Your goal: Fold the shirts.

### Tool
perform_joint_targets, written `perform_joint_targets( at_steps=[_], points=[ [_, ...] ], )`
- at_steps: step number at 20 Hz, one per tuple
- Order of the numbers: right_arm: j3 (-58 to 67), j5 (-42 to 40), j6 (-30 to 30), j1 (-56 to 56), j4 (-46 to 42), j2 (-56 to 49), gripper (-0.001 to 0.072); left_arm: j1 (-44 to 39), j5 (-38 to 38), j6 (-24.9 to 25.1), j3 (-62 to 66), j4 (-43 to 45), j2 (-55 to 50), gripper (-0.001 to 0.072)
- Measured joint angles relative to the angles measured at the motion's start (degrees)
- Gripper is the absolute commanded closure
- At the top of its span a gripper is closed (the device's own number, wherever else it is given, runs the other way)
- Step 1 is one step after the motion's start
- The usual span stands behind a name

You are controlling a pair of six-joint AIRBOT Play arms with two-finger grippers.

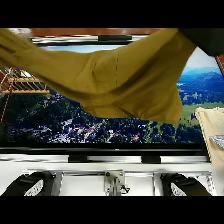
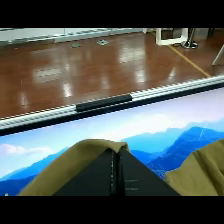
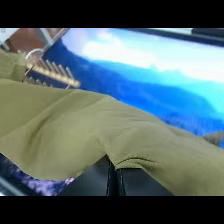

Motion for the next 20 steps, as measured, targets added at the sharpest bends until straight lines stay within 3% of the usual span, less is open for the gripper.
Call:
perform_joint_targets(
  at_steps=[6,12,13,14,15,16,20],
  points=[
    [-10.0,9.7,2.5,0.0,0.2,-3.0,0.0656,-0.2,-6.9,-1.7,-8.4,1.4,-0.1,0.066],
    [-20.2,2.2,-0.3,0.0,1.2,-20.7,0.0649,-0.2,-3.0,-1.9,-23.8,2.1,-14.4,0.066],
    [-20.8,0.2,-0.3,0.0,1.8,-24.1,0.0539,-0.2,-1.9,-2.2,-24.7,2.1,-18.0,0.0648],
    [-21.2,-1.6,0.1,0.0,3.0,-27.3,0.0211,-0.2,-1.0,-2.8,-25.3,2.1,-21.4,0.048],
    [-21.4,-3.4,0.1,-0.2,5.0,-29.9,0.0044,-0.2,-0.7,-3.8,-25.5,2.1,-25.0,0.0141],
    [-21.6,-4.8,-0.3,-0.6,6.8,-32.1,0.0044,-0.2,-0.8,-4.6,-25.3,1.9,-27.9,-0.0013],
    [-18.2,-2.8,-2.2,-4.3,9.2,-35.4,0.0045,1.1,-5.3,-5.2,-22.7,2.6,-34.2,-0.0013]
  ],
)
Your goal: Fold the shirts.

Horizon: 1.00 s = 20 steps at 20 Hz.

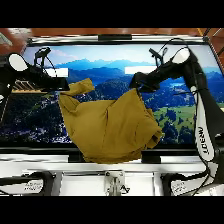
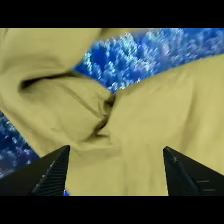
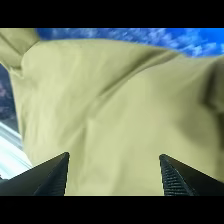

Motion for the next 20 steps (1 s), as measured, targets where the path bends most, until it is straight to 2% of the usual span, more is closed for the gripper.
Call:
perform_joint_targets(
  at_steps=[3,6,11,12,13,15,17,19,20],
  points=[
    [4.1,9.3,-1.6,-4.5,-9.4,2.5,0.005,2.4,-4.9,0.4,1.2,1.9,1.3,-0.0012],
    [1.0,14.3,-2.7,-9.7,-17.6,8.8,0.0067,4.4,-7.8,-0.1,-3.6,2.9,6.1,-0.001],
    [-24.7,14.8,-6.6,-15.3,-11.4,22.5,0.0064,5.0,-6.9,-0.4,-27.5,-3.5,17.3,-0.0008],
    [-29.6,14.2,-7.4,-15.4,-9.9,24.3,0.0063,5.0,-6.4,0.2,-32.4,-5.8,19.3,0.0021],
    [-34.2,13.9,-8.1,-15.4,-9.1,25.8,0.0064,5.0,-5.9,0.9,-36.7,-7.8,20.9,0.0085],
    [-40.7,13.3,-9.2,-15.0,-7.9,27.6,0.0062,4.6,-5.4,1.9,-43.1,-10.1,22.8,0.0087],
    [-44.4,12.5,-9.7,-14.7,-6.9,28.5,0.0055,3.1,-4.5,2.8,-48.2,-11.7,23.7,0.0085],
    [-46.4,12.0,-10.1,-14.5,-6.6,29.0,0.0039,0.8,-3.2,3.1,-52.1,-12.5,24.0,-0.0013],
    [-47.0,11.9,-10.2,-14.4,-6.4,29.1,0.004,-0.3,-1.8,3.1,-53.3,-12.9,24.0,-0.0013]
  ],
)
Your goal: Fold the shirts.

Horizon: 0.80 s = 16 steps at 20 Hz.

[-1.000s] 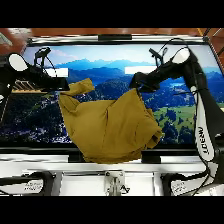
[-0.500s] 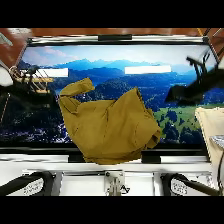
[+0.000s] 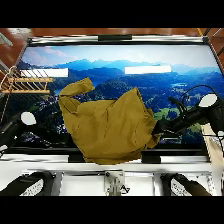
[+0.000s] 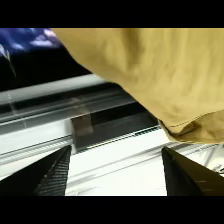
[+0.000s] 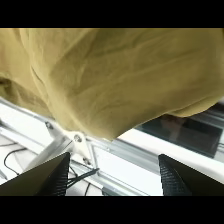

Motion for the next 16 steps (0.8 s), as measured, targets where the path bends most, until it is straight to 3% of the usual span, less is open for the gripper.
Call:
perform_joint_targets(
  at_steps=[7,8,10,11,13,16],
  points=[
    [-1.4,-0.3,-0.4,0.1,0.4,0.3,0.0039,-7.1,11.5,-1.4,-3.3,-3.7,-5.3,-0.0003],
    [-1.4,-0.4,-0.4,0.1,0.4,0.3,0.0039,-7.7,12.5,-1.7,-3.3,-4.5,-6.3,0.0087],
    [-1.5,-0.6,-0.4,0.1,0.4,0.3,0.002,-8.8,15.2,-1.9,-3.3,-5.7,-7.8,0.047],
    [-1.6,-0.8,-0.4,0.1,0.5,0.3,0.002,-9.0,16.8,-1.9,-3.4,-5.6,-8.4,0.0585],
    [-2.7,-2.4,0.1,0.1,0.5,0.0,0.002,-9.4,19.4,-2.2,-2.9,-5.4,-8.8,0.066],
    [-6.5,-4.5,0.3,0.1,1.4,-1.1,0.002,-9.6,20.1,-1.8,-1.4,-5.6,-7.6,0.066]
  ],
)
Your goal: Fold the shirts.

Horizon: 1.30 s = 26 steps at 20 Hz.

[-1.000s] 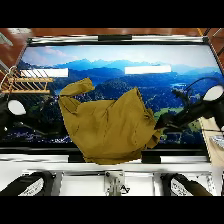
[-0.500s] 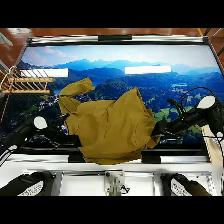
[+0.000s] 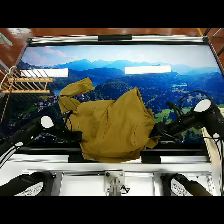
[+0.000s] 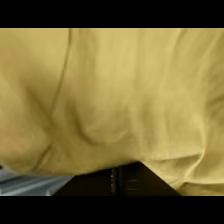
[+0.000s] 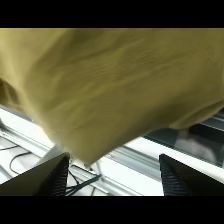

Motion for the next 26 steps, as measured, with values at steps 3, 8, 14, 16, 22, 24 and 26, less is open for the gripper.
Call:
perform_joint_targets(
  at_steps=[3,8,14,16,22,24,26],
  points=[
    [-3.8,-2.5,-0.7,2.4,1.2,-0.9,0.002,-0.1,-1.3,0.4,1.3,-0.2,3.3,0.066],
    [-6.2,-14.5,0.4,11.5,2.0,-1.4,0.0035,-0.1,-4.2,0.6,3.2,-0.3,9.7,0.0659],
    [-4.7,-24.2,1.8,16.6,4.6,-1.3,0.0656,-0.1,-6.4,1.1,6.6,-0.3,13.2,0.066],
    [-0.6,-21.7,-0.3,16.9,4.9,-0.1,0.0656,0.0,-7.8,2.3,10.3,0.3,13.5,0.066],
    [24.3,-6.3,2.5,17.3,0.4,5.4,0.0656,3.1,-20.4,4.5,37.2,6.7,13.7,0.0659],
    [32.8,-1.3,6.2,17.3,0.0,6.1,0.0657,5.1,-25.5,4.5,47.0,7.7,13.8,0.066],
    [39.0,3.5,9.5,17.3,0.1,6.4,0.0656,7.1,-31.6,4.0,54.5,8.4,13.8,0.0659]
  ],
)
